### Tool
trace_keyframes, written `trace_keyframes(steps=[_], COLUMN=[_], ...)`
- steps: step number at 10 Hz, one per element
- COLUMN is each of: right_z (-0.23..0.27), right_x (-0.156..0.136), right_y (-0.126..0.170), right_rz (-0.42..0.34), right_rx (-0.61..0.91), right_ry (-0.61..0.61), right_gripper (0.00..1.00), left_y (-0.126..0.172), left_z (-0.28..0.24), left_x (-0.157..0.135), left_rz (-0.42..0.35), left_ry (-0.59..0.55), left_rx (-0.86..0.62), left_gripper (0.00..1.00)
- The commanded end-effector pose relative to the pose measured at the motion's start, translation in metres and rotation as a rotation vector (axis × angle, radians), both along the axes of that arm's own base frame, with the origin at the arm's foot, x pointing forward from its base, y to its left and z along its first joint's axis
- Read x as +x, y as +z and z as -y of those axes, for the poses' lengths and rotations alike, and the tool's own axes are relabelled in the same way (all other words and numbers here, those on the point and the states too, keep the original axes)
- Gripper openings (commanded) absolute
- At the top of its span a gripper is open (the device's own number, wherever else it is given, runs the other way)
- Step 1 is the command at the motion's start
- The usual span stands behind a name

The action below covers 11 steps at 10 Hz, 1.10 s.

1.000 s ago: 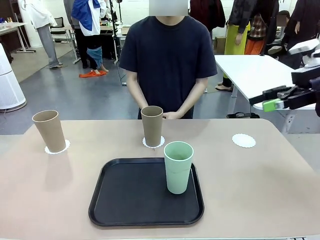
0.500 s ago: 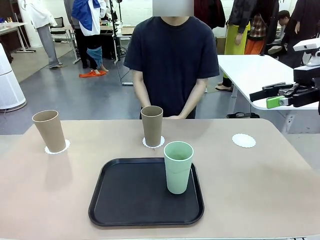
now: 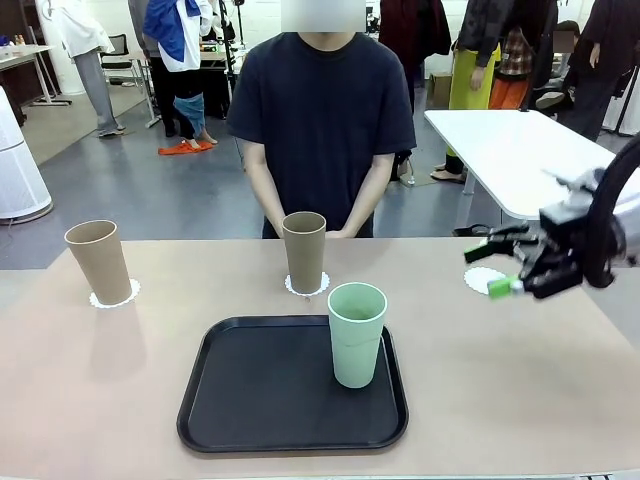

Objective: Place coasters on the table and set cups on them.
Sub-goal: Take one Reusable plastic cup from the Flat Tray and place it on a coaster set by the human.

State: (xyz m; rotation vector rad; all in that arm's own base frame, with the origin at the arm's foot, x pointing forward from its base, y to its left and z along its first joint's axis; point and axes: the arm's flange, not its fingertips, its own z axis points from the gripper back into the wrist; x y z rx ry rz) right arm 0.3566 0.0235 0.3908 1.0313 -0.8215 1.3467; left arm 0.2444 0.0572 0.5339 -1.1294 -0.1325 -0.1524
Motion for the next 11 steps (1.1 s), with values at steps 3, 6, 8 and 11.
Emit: trace_keyframes(steps=[3,6,8,11], right_z=[-0.009,-0.007,-0.007,-0.015], right_x=[-0.017,-0.010,-0.010,-0.007], right_y=[-0.077,-0.076,-0.076,-0.089], right_rz=[-0.060,-0.062,-0.062,0.063], right_rx=[0.109,0.097,0.097,-0.003], right_ry=[0.087,0.084,0.084,-0.115], right_gripper=[1.00,1.00,1.00,1.00], left_y=[0.002,0.002,0.002,0.002], left_z=[0.002,0.002,0.002,0.002], left_x=[0.000,0.000,0.000,0.000], left_rz=[-0.007,-0.007,-0.007,-0.007], left_ry=[0.016,0.016,0.016,0.016], left_rx=[-0.007,-0.007,-0.007,-0.007], left_gripper=[1.00,1.00,1.00,1.00])
